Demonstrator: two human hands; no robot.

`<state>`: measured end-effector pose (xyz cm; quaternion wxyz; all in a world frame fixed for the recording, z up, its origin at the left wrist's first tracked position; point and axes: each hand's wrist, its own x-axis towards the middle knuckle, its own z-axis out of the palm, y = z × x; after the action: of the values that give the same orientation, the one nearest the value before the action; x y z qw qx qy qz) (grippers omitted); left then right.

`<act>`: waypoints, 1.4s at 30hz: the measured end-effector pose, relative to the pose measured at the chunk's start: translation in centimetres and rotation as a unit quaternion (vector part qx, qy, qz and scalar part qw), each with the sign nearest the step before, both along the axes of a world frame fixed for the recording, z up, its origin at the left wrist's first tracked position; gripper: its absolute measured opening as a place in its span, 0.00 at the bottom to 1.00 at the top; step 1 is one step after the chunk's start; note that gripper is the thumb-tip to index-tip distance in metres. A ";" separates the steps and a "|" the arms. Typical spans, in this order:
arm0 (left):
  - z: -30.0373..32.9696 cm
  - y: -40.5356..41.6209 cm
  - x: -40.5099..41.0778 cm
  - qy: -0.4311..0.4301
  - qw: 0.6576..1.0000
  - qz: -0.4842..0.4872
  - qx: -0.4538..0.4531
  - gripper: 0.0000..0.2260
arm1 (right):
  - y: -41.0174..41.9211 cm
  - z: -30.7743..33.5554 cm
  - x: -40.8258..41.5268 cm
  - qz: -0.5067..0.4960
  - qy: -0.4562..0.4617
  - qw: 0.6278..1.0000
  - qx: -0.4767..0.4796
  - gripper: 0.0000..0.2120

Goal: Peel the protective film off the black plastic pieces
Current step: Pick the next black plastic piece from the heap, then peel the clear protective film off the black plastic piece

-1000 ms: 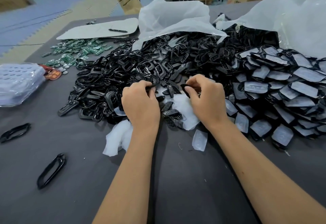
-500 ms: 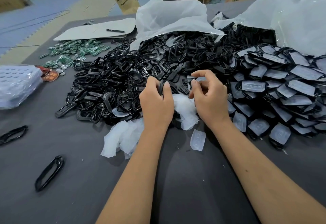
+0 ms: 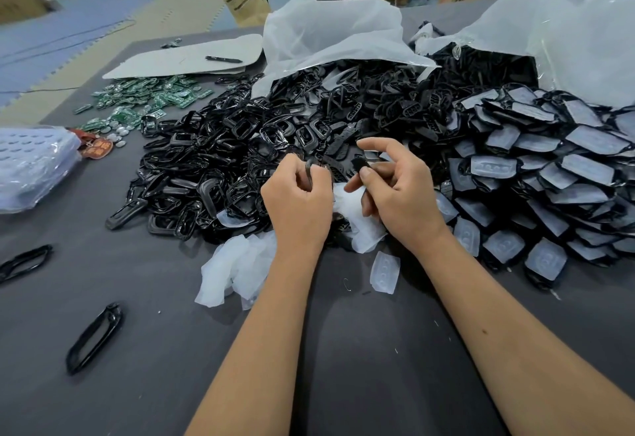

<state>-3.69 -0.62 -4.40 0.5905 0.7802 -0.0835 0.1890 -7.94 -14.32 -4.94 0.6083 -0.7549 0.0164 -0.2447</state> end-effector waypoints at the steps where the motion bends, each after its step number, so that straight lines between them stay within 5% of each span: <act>1: 0.0 0.0 -0.1 -0.003 1.000 0.004 0.003 0.16 | 0.0 0.0 0.0 0.002 0.000 1.000 0.003 0.14; 10: 0.0 0.0 0.3 -0.001 1.000 0.017 0.019 0.24 | -0.2 0.2 -0.1 0.028 0.018 0.998 0.049 0.17; 18: -0.2 0.1 0.2 0.015 1.000 0.010 0.002 0.04 | -0.3 0.0 0.1 0.010 0.014 0.999 0.039 0.11; 21: -0.3 0.3 0.4 0.022 1.000 0.002 -0.009 0.12 | -0.6 -0.2 0.3 -0.024 0.009 0.998 0.052 0.05; 31: -0.5 0.2 0.4 0.032 0.998 -0.026 -0.036 0.08 | -0.8 -0.6 0.7 -0.047 -0.017 0.999 0.020 0.14; 36: -0.7 0.2 0.3 0.033 0.997 -0.030 -0.058 0.06 | -0.6 -0.5 0.6 -0.055 -0.011 0.997 0.062 0.04; 42: -1.0 0.1 0.7 0.045 0.994 -0.055 -0.083 0.07 | -0.5 -0.3 0.5 -0.033 -0.008 0.998 0.053 0.05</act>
<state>-3.02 -0.55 -5.42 0.6662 0.7301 -0.0839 0.1271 -7.44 -14.80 -5.22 0.6392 -0.7186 0.0489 -0.2695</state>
